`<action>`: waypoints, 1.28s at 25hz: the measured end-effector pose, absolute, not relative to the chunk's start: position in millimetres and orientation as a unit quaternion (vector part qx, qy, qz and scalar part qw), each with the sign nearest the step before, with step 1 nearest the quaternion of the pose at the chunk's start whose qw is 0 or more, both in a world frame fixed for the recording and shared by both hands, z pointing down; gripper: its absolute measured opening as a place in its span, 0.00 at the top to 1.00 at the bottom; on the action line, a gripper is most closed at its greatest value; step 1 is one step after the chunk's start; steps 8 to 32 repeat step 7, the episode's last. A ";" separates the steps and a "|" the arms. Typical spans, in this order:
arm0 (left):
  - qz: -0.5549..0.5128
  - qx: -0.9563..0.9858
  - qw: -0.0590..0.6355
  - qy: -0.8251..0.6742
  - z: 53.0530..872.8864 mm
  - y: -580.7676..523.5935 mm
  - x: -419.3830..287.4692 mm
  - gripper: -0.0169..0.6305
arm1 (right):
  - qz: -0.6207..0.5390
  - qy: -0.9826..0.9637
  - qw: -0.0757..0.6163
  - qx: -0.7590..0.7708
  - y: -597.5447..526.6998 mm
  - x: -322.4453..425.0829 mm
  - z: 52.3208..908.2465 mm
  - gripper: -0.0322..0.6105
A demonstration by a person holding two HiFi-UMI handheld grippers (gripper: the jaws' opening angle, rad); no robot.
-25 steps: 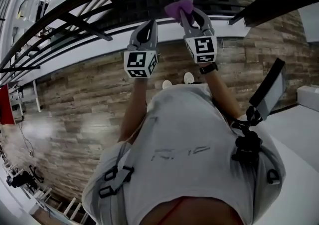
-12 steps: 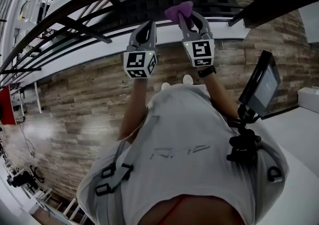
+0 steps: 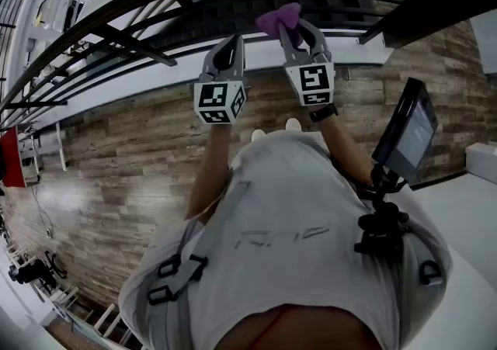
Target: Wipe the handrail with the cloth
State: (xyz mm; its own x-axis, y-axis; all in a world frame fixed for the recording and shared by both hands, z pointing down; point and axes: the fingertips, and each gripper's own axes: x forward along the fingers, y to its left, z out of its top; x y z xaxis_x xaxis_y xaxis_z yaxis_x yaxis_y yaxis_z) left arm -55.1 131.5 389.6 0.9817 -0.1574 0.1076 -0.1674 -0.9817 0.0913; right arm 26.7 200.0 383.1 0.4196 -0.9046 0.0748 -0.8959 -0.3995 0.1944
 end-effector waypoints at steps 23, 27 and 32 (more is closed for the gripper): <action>0.050 0.994 0.054 -0.084 390.4 141.3 -52.0 0.97 | -0.019 -0.537 0.105 0.837 211.4 31.8 384.2 0.87; 0.050 0.994 0.054 -0.084 390.4 141.3 -52.0 0.97 | -0.019 -0.537 0.105 0.837 211.4 31.8 384.2 0.87; 0.050 0.994 0.054 -0.084 390.4 141.3 -52.0 0.97 | -0.019 -0.537 0.105 0.837 211.4 31.8 384.2 0.87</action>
